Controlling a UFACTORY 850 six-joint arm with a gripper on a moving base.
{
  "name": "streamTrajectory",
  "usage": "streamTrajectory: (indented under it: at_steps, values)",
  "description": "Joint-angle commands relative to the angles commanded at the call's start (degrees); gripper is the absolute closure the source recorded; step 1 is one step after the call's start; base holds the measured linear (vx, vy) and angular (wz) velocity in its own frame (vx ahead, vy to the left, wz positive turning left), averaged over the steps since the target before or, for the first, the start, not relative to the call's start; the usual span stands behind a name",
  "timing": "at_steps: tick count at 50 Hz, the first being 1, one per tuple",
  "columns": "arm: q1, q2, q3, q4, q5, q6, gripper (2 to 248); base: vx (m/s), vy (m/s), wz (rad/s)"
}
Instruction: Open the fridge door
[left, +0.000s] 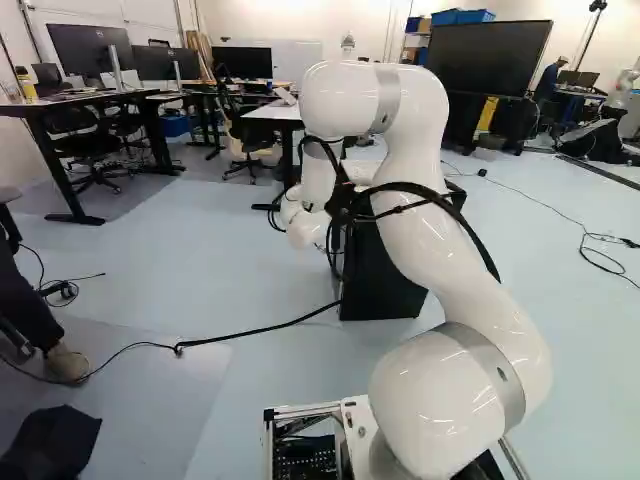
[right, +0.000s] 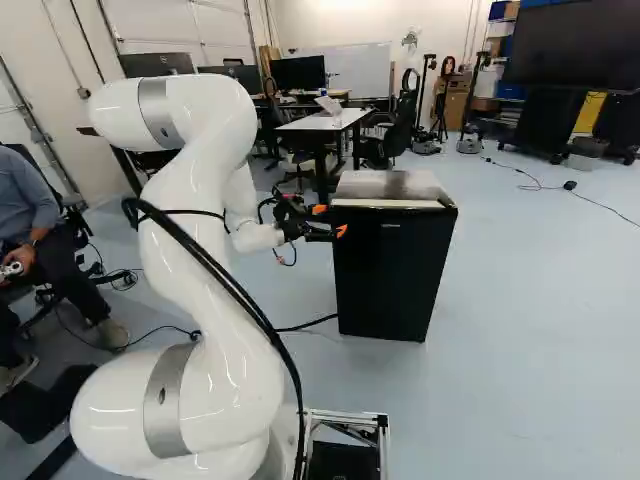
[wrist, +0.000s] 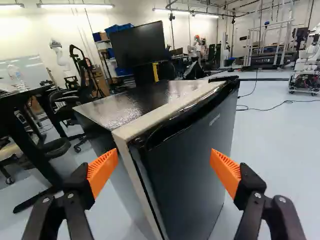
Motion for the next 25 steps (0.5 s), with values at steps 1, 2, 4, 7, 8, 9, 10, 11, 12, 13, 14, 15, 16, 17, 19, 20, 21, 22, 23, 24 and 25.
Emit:
streamTrajectory:
  at_steps: [1,2,4,7,8,9,10,11,12,13,14,15,16,17,19,20,21,22,23,24,25]
  values:
    - [-0.1,0.0,0.0,0.0,0.0,0.0,3,0.000,0.000,0.000]
    - [-0.2,0.0,-0.1,0.0,0.0,0.0,3,0.000,0.000,0.000]
    - [-0.3,0.0,-0.1,0.0,0.0,0.0,3,0.000,0.000,0.000]
    - [-0.6,0.0,-0.1,0.0,0.0,0.0,3,0.000,0.000,0.000]
    - [-0.6,0.0,0.0,0.0,0.0,0.0,3,0.000,0.000,0.000]
    - [-0.7,0.0,0.0,0.0,0.0,0.0,3,0.000,0.000,0.000]
    - [-0.8,0.1,0.1,0.0,0.0,0.0,3,0.000,0.000,0.000]
    - [-0.9,0.2,0.3,0.0,0.0,0.0,3,0.000,0.000,0.000]
    - [-1.0,0.2,0.4,0.0,0.0,0.0,3,0.000,0.000,0.000]
    - [-1.1,0.3,0.6,0.0,0.0,0.0,3,0.000,0.000,0.000]
    - [-1.1,0.4,0.8,0.1,0.0,0.0,3,0.000,0.000,0.000]
    - [-1.2,0.5,1.0,0.1,0.0,0.0,3,0.000,0.000,0.000]
    - [-1.3,0.7,1.2,0.2,0.0,0.0,3,0.000,0.000,0.000]
    - [-1.4,0.8,1.4,0.3,0.0,0.0,3,0.000,0.000,0.000]
    - [-1.6,1.1,1.9,0.4,0.0,0.0,3,0.000,0.000,0.000]
    - [-1.7,1.2,2.2,0.5,0.0,0.0,3,0.000,0.000,0.000]
    - [-1.7,1.4,2.4,0.6,0.0,0.0,3,0.000,0.000,0.000]
    - [-1.8,1.5,2.7,0.7,0.0,0.0,3,0.000,0.000,0.000]
    - [-1.9,1.7,3.0,0.9,0.0,0.0,3,0.000,0.000,0.000]
    - [-1.9,1.9,3.3,1.0,0.0,0.0,3,0.000,0.000,0.000]
    - [-2.0,2.0,3.6,1.1,0.0,0.0,3,0.003,0.020,0.019]
